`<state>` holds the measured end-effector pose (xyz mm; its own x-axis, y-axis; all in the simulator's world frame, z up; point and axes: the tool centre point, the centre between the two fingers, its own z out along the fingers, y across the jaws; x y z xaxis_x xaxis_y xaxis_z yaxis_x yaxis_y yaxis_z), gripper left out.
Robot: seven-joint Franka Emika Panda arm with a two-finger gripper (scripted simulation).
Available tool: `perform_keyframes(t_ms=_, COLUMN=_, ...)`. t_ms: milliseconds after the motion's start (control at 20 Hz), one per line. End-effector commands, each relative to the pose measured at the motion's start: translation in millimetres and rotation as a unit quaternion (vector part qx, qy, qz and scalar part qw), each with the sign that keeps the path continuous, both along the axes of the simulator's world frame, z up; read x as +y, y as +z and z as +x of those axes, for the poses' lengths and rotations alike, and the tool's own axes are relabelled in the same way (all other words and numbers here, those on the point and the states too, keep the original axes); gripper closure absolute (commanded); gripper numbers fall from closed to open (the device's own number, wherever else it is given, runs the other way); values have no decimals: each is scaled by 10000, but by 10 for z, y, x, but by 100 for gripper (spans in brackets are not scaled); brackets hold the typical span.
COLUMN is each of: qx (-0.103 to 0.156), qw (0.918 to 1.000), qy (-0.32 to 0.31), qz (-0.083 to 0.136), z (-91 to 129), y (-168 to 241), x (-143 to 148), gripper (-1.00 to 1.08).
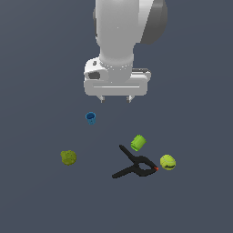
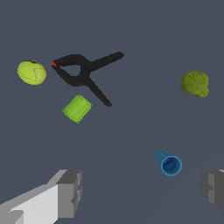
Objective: Pick up a designated object from a clutter of objects.
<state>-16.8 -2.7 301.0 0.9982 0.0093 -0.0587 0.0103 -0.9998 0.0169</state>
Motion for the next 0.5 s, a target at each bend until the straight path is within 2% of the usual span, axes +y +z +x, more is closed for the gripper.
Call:
perform_keyframes(t_ms=0, qx=0, qw=10000, qy=0, qz=0, z=0, y=0, x=0, gripper=-92)
perform_keyframes(t_ms=450, qx=-99, qw=9998, qy=147, qz=-64, z=18, y=155, x=-116, gripper=-92)
